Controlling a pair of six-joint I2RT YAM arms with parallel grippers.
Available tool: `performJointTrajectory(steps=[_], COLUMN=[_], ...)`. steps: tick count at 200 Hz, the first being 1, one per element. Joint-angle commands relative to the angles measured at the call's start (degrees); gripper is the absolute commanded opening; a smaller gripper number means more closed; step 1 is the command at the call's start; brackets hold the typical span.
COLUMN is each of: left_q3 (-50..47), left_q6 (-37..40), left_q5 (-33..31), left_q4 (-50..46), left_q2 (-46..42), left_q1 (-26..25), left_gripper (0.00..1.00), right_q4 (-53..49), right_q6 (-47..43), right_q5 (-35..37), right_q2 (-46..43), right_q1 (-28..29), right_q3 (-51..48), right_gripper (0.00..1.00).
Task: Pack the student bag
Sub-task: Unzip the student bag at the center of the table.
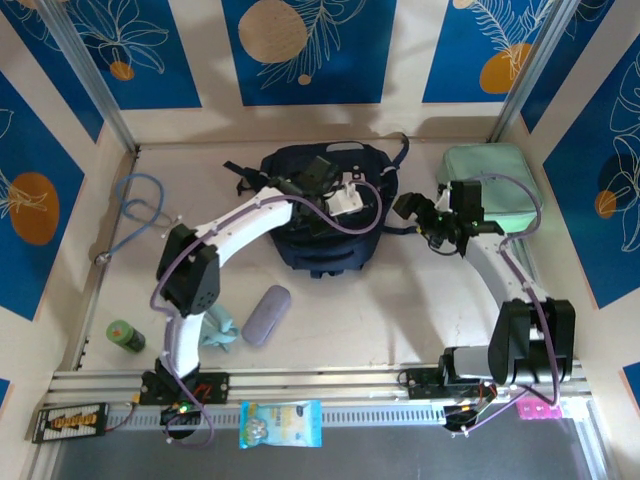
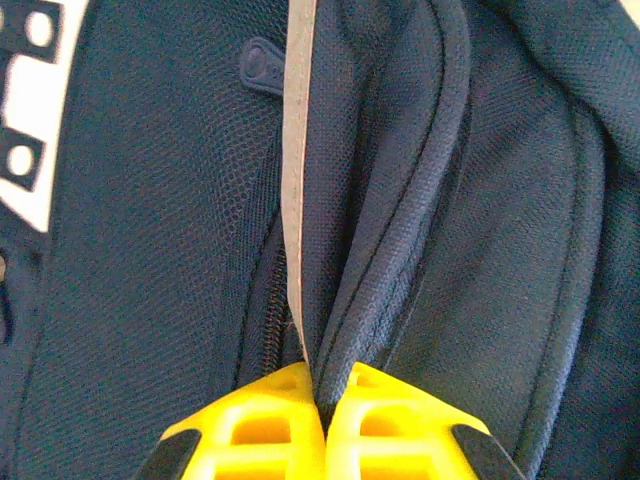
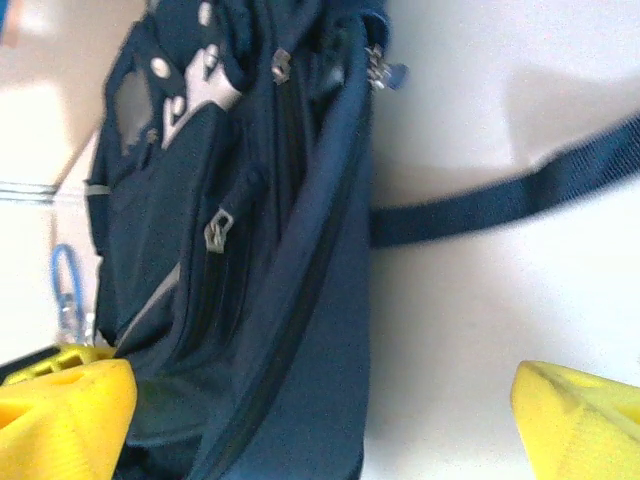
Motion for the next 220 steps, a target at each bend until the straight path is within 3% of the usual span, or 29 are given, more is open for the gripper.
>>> performJointTrajectory(steps=[1,49,100,139,179,197,220], left_q3=[-5.65,-16.04,-20.51,-25.55,-26.64,-26.76,-26.84], left_q6=[-3.01,-9.79,-16.81,-22.48,-19.09,-16.09,-12.56], left_q5=[2.55,5.62,11.16,20.66,23.78,24.78,24.42], left_q4=[8.26,17.54,20.97,27.24,25.70,24.15,22.11], left_q2=[-8.80,-14.43,-15.56,-19.05,-20.11,-20.26,-20.53], left_q1=[0.36,1.75,4.70,9.64,10.21,10.22,10.31], left_gripper=[0.00,0.00,0.00,0.00,0.00,0.00,0.00], right_q4=[4.88,10.99,17.98,19.35,15.20,13.68,12.66], right_q6=[-1.07,1.59,6.18,6.28,2.02,0.46,-2.37], right_q5=[-7.26,-12.75,-13.67,-14.04,-11.85,-10.74,-7.29], right_q2=[2.77,10.36,14.87,16.04,17.24,20.60,24.34], right_q1=[1.49,5.07,8.56,6.64,5.66,6.32,7.81], right_q3=[4.22,8.11,1.12,0.84,9.40,13.12,16.90], right_gripper=[0.95,0.92,0.91,0.91,0.92,0.85,0.85])
